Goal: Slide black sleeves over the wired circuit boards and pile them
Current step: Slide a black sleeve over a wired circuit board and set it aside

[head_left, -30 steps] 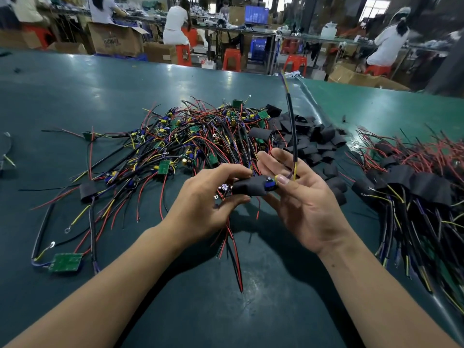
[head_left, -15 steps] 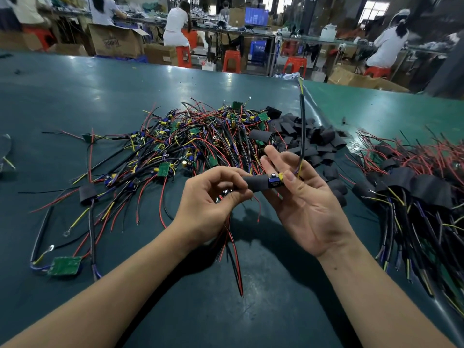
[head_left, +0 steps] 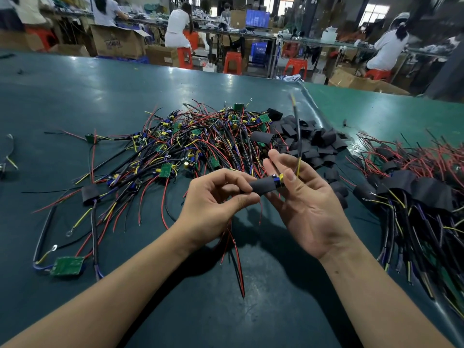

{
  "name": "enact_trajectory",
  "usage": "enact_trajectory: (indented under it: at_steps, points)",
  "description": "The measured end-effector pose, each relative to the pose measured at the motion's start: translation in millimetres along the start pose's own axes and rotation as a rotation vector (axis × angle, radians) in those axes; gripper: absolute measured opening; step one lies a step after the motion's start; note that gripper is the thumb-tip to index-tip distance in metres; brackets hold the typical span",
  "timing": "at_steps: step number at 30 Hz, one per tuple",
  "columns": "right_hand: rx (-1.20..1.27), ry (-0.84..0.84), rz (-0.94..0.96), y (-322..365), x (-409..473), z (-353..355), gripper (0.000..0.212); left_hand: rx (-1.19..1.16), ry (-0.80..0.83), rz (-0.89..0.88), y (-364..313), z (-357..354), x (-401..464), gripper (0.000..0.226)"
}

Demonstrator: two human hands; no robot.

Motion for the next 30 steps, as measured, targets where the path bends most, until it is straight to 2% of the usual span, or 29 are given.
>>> enact_trajectory:
  at_steps: [5,9,12,16,20,24,27,30]
  points:
    - [-0.073,-0.001,-0.015,-5.1,-0.7,-0.2,0.026,0.054,-0.063,-0.023,-2.9,2.9,0.6,0.023]
    - [-0.110,0.043,-0.023,-3.5,-1.7,0.1,0.028,0.039,-0.029,-0.036,-2.3,2.9,0.4,0.018]
    - [-0.137,0.014,-0.031,-2.0,0.1,1.8,0.028,0.101,-0.023,-0.118,-4.5,4.8,-0.2,0.016]
    - [-0.097,0.007,-0.033,-1.2,0.3,4.3,0.030,0.307,0.026,-0.266,-7.3,3.6,-1.7,0.014]
    - [-0.114,0.071,-0.036,-5.7,-0.6,-0.2,0.041,0.224,0.061,-0.185,-1.4,0.1,-2.6,0.021]
    - [-0.145,0.090,-0.031,-8.5,-1.0,-2.4,0.036,0.230,0.059,-0.229,-2.0,2.9,-1.4,0.021]
    - [-0.153,-0.003,-0.032,-4.4,-0.2,3.7,0.032,0.241,0.060,-0.234,-0.9,6.6,0.1,0.022]
    - [-0.269,-0.131,0.006,5.0,-0.1,14.5,0.017,0.264,0.050,-0.243,-1.1,8.4,0.8,0.026]
Point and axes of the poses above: each hand's wrist, its own x-axis towards the middle knuckle, its own z-axis out of the back of the hand, y = z × x, the point moved 4 cm from there along x, towards the middle knuckle, and after that the axes turned 8 degrees about y, right-handed, at the moved point
